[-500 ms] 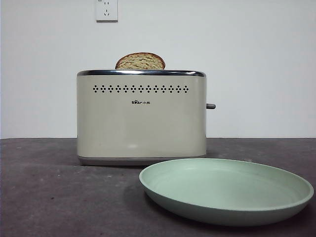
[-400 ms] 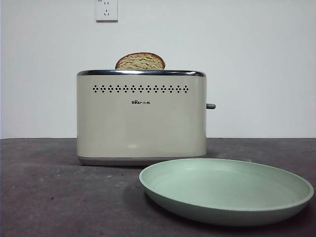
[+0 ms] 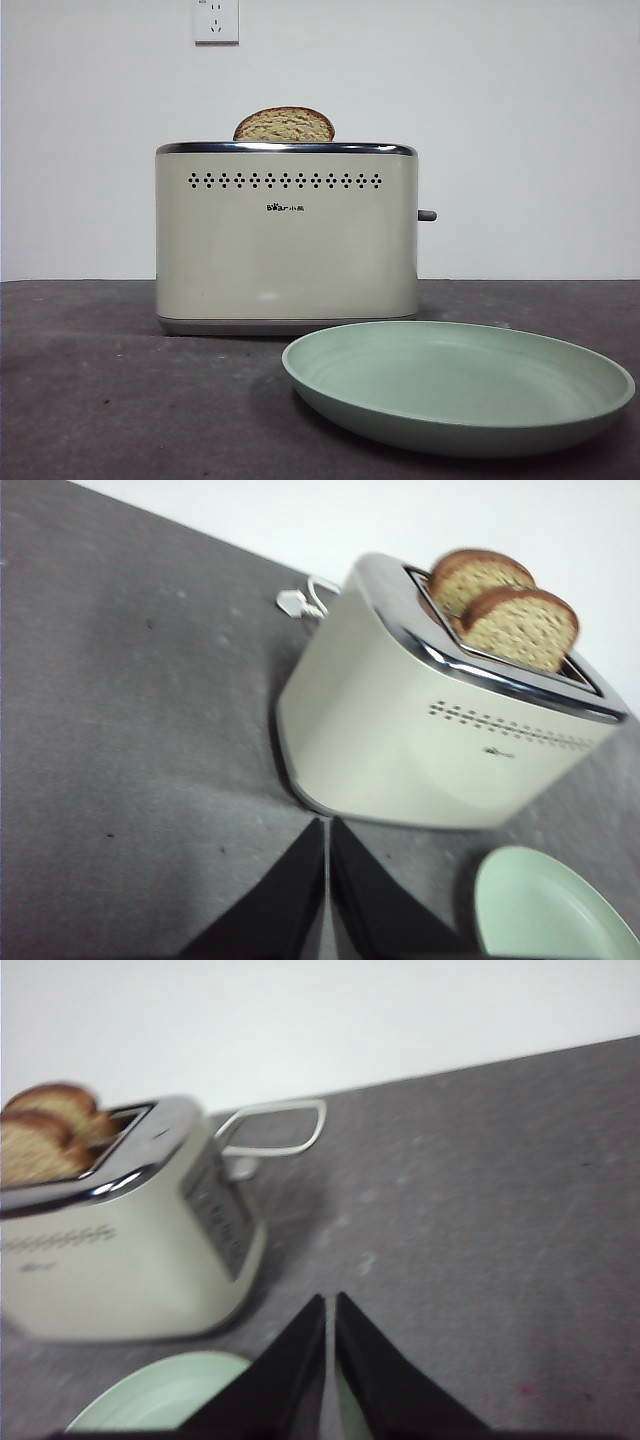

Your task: Take the bread from the toaster,put the bread on the plate,put the plate on the table

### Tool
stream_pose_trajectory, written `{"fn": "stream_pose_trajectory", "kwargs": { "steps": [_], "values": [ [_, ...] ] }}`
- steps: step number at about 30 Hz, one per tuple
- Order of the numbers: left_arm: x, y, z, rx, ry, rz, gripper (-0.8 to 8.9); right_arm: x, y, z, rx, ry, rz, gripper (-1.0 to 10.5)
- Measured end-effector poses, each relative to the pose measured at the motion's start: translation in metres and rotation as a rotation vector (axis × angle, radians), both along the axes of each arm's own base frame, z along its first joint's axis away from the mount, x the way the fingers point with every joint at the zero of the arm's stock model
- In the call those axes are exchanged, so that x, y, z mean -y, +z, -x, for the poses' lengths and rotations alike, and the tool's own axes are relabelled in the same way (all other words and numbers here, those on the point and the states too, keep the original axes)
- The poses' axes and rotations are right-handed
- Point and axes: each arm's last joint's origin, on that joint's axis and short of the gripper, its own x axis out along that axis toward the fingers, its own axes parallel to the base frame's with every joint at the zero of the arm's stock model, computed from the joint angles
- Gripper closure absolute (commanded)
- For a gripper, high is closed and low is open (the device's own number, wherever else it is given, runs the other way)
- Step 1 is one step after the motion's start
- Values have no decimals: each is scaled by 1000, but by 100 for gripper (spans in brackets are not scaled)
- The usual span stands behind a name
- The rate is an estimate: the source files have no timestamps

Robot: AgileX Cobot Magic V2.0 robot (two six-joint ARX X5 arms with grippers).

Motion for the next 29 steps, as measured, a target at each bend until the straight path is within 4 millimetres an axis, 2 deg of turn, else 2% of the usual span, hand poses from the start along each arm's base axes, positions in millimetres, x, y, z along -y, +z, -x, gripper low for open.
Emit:
{"fn": "stream_pose_trajectory", "kwargs": {
  "steps": [7,11,17,22,24,28,29],
  "values": [
    [6,40,-6,-51,-187,-58,806,-10,47,-9,-97,245,80,943],
    [11,59,-8,-67,-298,-80,806,-17,64,-14,-172,350,146,943],
    [18,77,-6,-96,-398,-132,806,-27,67,-17,-254,481,226,943],
    [21,85,-3,-88,-447,-159,798,-30,65,-16,-271,496,268,938],
    [21,87,-3,-81,-450,-163,735,-30,65,-16,-270,493,271,878],
    [21,87,-3,-76,-450,-169,435,-29,65,-17,-276,465,280,629],
    [21,87,-3,-77,-449,-170,389,-29,65,-17,-280,455,277,603]
  ]
}}
